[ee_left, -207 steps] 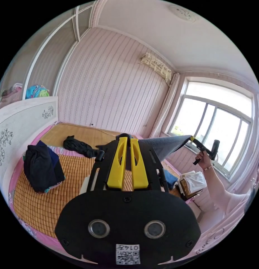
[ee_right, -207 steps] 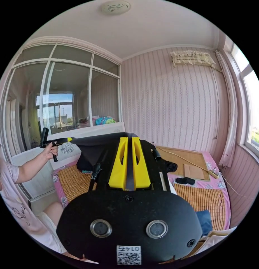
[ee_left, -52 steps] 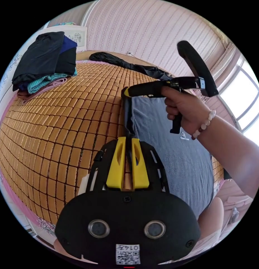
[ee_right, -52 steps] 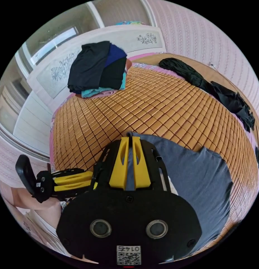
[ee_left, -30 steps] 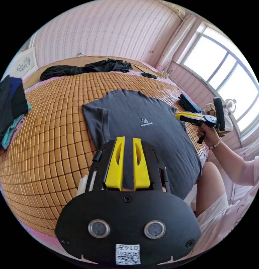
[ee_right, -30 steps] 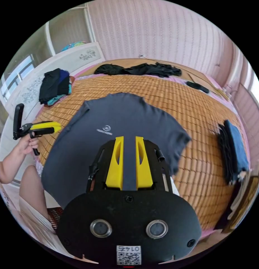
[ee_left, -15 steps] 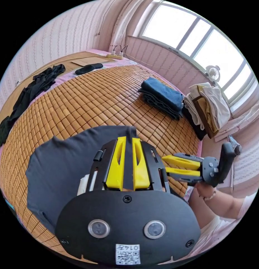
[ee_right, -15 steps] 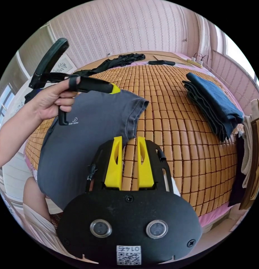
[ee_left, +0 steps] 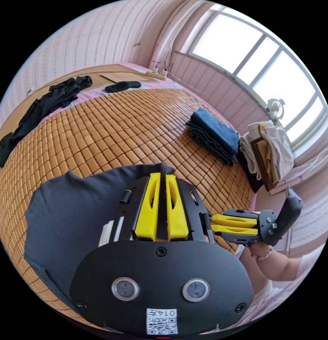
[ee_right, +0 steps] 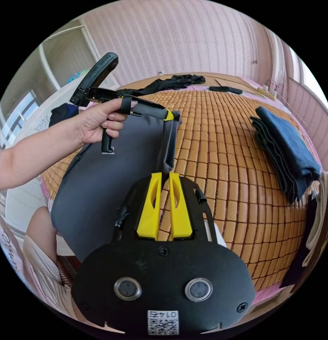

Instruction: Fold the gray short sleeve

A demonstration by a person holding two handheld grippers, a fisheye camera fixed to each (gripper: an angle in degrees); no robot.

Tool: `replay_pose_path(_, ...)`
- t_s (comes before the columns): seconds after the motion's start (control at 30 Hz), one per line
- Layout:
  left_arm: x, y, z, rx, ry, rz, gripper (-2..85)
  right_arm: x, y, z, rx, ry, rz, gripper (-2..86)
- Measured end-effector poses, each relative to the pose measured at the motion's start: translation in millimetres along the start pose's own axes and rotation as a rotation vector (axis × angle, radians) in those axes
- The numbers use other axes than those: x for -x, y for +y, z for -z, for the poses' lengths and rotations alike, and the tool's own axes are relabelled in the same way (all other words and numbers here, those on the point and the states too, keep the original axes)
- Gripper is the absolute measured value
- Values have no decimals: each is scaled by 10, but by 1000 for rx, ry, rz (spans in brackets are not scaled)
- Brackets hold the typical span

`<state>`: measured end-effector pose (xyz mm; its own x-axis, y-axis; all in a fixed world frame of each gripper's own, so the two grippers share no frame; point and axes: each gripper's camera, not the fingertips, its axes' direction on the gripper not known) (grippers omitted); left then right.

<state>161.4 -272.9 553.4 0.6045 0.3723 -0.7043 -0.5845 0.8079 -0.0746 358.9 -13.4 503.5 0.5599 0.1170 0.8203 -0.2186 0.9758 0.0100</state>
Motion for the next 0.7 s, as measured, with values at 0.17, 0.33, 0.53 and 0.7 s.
replay_pose_path(0.17,668,583,359,52,-118,164,64,256,-92,75,42,25,84,66)
replay_pose_path(0.33,1107,1082,1074,-74,-110,263,65,290,-597,-73,82,14,107,77)
replay_pose_path(0.53,1695,1600,1663,-96,-287,374,64,359,-1501,-609,121,94,125,86)
replay_pose_path(0.7,2216,1861,1774,-102,-275,510,68,117,-2018,-963,141,94,1,88)
